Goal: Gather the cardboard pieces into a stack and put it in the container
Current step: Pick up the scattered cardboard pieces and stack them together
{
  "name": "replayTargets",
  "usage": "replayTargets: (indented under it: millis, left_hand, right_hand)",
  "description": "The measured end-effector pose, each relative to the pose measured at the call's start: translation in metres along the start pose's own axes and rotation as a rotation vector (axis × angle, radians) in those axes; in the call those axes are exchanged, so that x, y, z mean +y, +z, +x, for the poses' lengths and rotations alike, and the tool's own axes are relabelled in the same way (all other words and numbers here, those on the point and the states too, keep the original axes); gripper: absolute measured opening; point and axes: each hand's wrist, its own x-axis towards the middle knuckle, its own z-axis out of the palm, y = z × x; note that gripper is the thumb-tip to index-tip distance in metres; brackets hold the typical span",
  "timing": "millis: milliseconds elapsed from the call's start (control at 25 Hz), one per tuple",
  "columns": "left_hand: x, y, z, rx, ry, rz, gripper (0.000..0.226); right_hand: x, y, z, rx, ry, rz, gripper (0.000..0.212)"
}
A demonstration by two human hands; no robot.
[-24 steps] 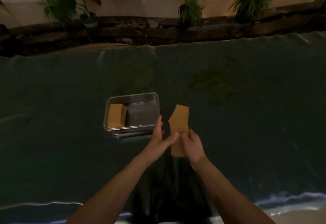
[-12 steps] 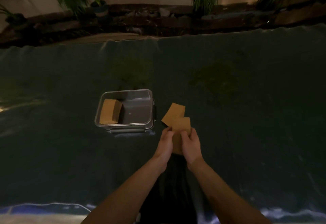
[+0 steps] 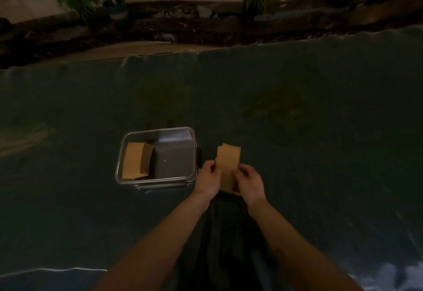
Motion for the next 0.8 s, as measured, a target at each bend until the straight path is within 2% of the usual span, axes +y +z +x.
replayTargets:
  millis: [160,280,400,520,680,800]
  left_hand:
    - [0.021,-0.001,0.045,0.015,0.036,0.258,0.036]
    - [0.027,0.002,0.067,0.036,0.045,0.422,0.035]
    - [0.022,0.007,0.081,0.055,0.038,0.459,0.027]
    - [0.011,0.013,0.090,0.090,0.045,0.527,0.032]
    - [0.004,0.015,0.094,0.099,0.093,0.605,0.032]
    - [0.001,0.014,0.097,0.093,0.080,0.644,0.034]
  right_hand:
    - [-0.017,0.003,0.036,0.111,0.010,-0.132,0.028]
    - [-0.023,0.012,0.060,0.155,0.050,-0.225,0.032]
    - [-0.022,0.021,0.074,0.194,0.093,-0.270,0.031]
    - [-0.016,0.028,0.084,0.246,0.117,-0.315,0.030]
    - [-0.009,0.032,0.085,0.268,0.064,-0.400,0.031]
    - [-0.007,0.033,0.086,0.313,0.077,-0.399,0.046]
